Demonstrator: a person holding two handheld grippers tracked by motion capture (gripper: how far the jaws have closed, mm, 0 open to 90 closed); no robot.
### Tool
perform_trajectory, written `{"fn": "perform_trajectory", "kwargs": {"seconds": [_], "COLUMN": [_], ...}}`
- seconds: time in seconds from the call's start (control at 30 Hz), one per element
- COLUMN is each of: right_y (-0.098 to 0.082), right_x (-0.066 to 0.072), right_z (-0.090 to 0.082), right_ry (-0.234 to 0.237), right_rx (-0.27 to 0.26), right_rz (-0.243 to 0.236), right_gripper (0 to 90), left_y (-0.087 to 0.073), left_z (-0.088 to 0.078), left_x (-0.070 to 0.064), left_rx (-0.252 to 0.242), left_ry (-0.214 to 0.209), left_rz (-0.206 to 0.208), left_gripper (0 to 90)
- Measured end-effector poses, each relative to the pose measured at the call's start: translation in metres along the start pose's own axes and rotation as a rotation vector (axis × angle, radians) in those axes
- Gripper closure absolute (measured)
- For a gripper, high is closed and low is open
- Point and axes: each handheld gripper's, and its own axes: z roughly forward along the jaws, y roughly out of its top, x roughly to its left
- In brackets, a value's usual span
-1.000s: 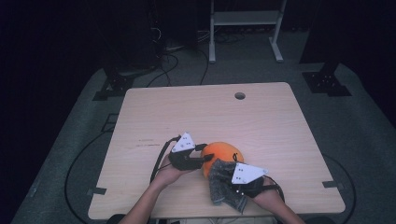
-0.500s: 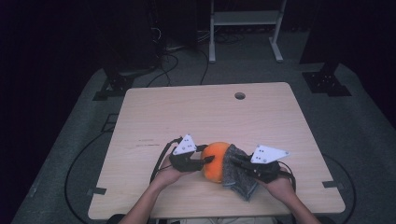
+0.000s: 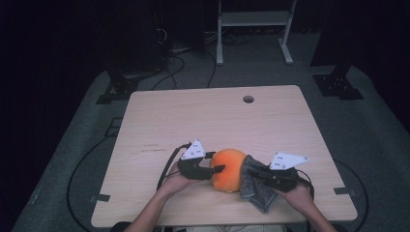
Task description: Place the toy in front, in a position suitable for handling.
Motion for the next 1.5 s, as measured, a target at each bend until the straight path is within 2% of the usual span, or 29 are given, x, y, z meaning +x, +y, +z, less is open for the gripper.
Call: {"fn": "perform_trajectory", "kwargs": {"seconds": [0.1, 0.17, 0.2, 0.27, 0.3, 0.37, 0.4, 0.5, 0.57, 0.6, 0.7, 0.8, 0.83, 0.87, 0.9, 0.97, 1.03, 1.17, 1.3, 1.5], "right_y": [0.014, 0.023, 0.025, 0.024, 0.022, 0.016, 0.013, 0.007, 0.009, 0.013, 0.032, 0.054, 0.059, 0.062, 0.063, 0.062, 0.057, 0.039, 0.022, 0.000], "right_x": [0.000, 0.000, -0.001, -0.003, -0.003, -0.004, -0.005, -0.010, -0.010, -0.009, 0.000, 0.011, 0.014, 0.017, 0.018, 0.016, 0.010, -0.004, -0.014, -0.011], "right_z": [-0.003, 0.002, 0.006, 0.011, 0.011, 0.010, 0.008, -0.002, -0.013, -0.017, -0.021, -0.010, -0.003, 0.005, 0.013, 0.017, 0.017, 0.008, 0.001, -0.004], "right_ry": [0.013, 0.021, 0.023, 0.033, 0.042, 0.035, 0.026, 0.000, 0.016, 0.027, 0.054, 0.087, 0.094, 0.098, 0.098, 0.104, 0.095, 0.061, 0.035, 0.037], "right_rx": [-0.039, -0.026, -0.013, -0.007, -0.008, 0.001, 0.014, 0.050, 0.018, 0.003, -0.033, -0.033, -0.014, 0.008, 0.028, 0.027, 0.023, 0.031, 0.045, 0.042], "right_rz": [-0.021, -0.043, -0.053, -0.039, -0.027, -0.020, -0.018, -0.010, 0.012, 0.008, -0.038, -0.102, -0.118, -0.135, -0.153, -0.136, -0.112, -0.052, 0.001, 0.042], "right_gripper": [80.9, 80.9, 80.9, 81.0, 81.1, 81.1, 81.1, 81.1, 81.1, 81.1, 81.0, 81.0, 81.0, 81.0, 81.1, 81.2, 81.2, 81.1, 81.1, 81.1], "left_y": [0.002, 0.002, 0.002, 0.002, 0.001, 0.000, 0.000, 0.002, 0.003, 0.003, 0.006, 0.008, 0.009, 0.009, 0.008, 0.004, 0.002, 0.000, -0.002, -0.003], "left_z": [0.001, 0.001, 0.000, 0.001, 0.002, 0.004, 0.004, 0.003, 0.002, 0.002, 0.004, 0.005, 0.005, 0.004, 0.003, 0.000, -0.001, -0.003, -0.003, -0.003], "left_x": [-0.007, -0.009, -0.009, -0.003, -0.001, 0.001, -0.002, -0.007, -0.010, -0.011, -0.019, -0.029, -0.031, -0.033, -0.033, -0.029, -0.026, -0.022, -0.017, -0.009], "left_rx": [-0.015, -0.017, -0.014, 0.002, 0.010, 0.011, 0.002, -0.001, -0.003, -0.003, -0.018, -0.029, -0.030, -0.009, 0.001, -0.008, -0.009, 0.004, 0.016, 0.031], "left_ry": [-0.014, -0.011, -0.001, 0.018, 0.006, -0.028, -0.034, -0.031, -0.037, -0.037, -0.042, -0.053, -0.056, -0.047, -0.036, -0.046, -0.053, -0.058, -0.055, -0.065], "left_rz": [0.056, 0.072, 0.057, -0.015, -0.047, -0.070, -0.050, -0.004, 0.037, 0.055, 0.128, 0.211, 0.239, 0.266, 0.275, 0.248, 0.238, 0.228, 0.188, 0.128], "left_gripper": [44.5, 43.3, 40.1, 25.1, 21.2, 24.7, 31.2, 38.7, 41.0, 41.4, 42.8, 43.3, 43.3, 43.2, 43.2, 43.9, 44.2, 44.3, 44.4, 41.5]}}
